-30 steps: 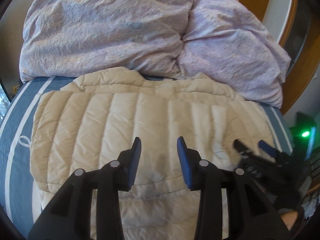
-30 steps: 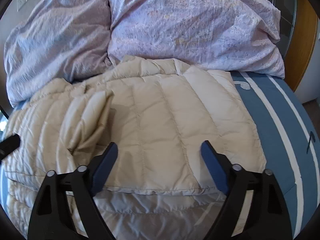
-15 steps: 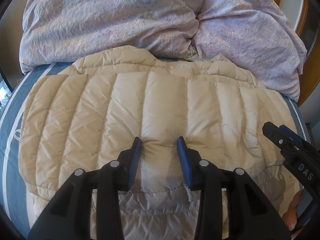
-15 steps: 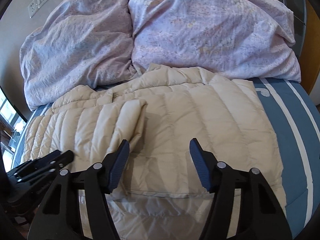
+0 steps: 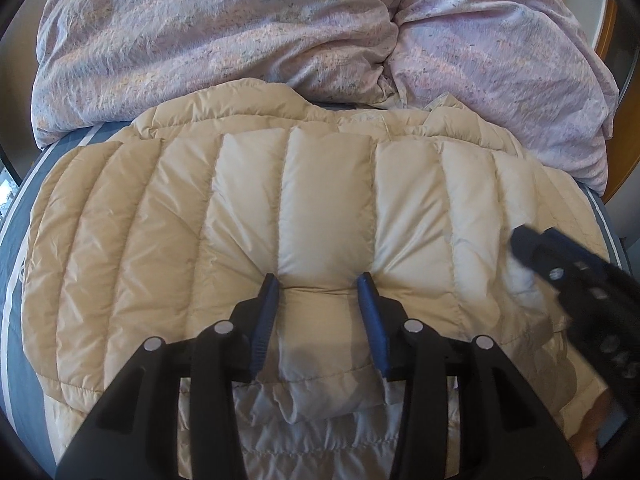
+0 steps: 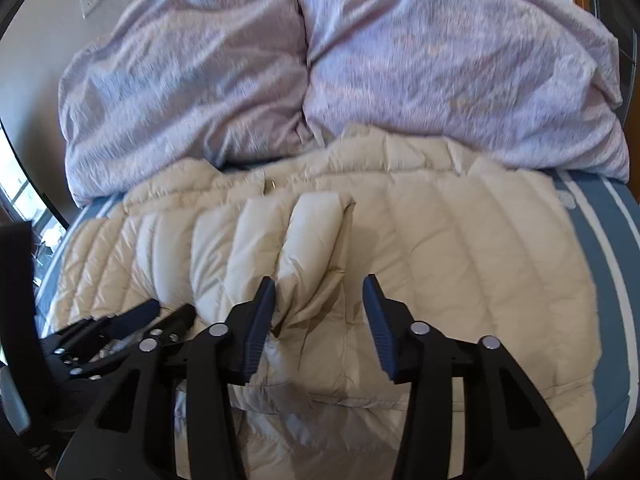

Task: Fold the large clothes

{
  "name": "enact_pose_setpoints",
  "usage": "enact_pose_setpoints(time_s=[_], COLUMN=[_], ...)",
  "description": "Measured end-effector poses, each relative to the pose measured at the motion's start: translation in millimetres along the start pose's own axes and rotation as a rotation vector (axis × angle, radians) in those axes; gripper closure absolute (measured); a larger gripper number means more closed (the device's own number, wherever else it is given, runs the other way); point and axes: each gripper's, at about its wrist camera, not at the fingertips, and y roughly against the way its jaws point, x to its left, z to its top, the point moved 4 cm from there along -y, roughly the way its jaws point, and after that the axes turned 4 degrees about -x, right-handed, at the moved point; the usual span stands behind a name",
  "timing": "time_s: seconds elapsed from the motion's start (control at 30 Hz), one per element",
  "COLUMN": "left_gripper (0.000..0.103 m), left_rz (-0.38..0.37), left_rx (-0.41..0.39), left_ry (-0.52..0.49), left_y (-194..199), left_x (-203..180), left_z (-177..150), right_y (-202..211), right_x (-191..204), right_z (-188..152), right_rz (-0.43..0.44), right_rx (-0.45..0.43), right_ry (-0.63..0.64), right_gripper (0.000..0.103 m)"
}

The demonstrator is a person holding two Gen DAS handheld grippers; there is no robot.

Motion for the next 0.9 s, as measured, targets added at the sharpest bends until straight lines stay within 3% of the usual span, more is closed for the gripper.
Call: enact_pose_setpoints(time_s=[0.5, 0.9], left_gripper=[0.058, 0.052], left_rz=[0.002, 0.019], left_rx=[-0.004, -0.03], left_ry=[-0.001, -0.004], left_y=[-2.4, 8.9], left_x=[0.7, 7.3], left_z=[-1.0, -3.4], right_y=[-32.7, -34.5], right_x=[-9.1, -7.4], right_z=[-22.0, -23.1], right_rz=[-0.126, -0.156], right_rx=[0.095, 0.085], right_ry=[0.05, 0.074], right_gripper=[0.06, 0.059])
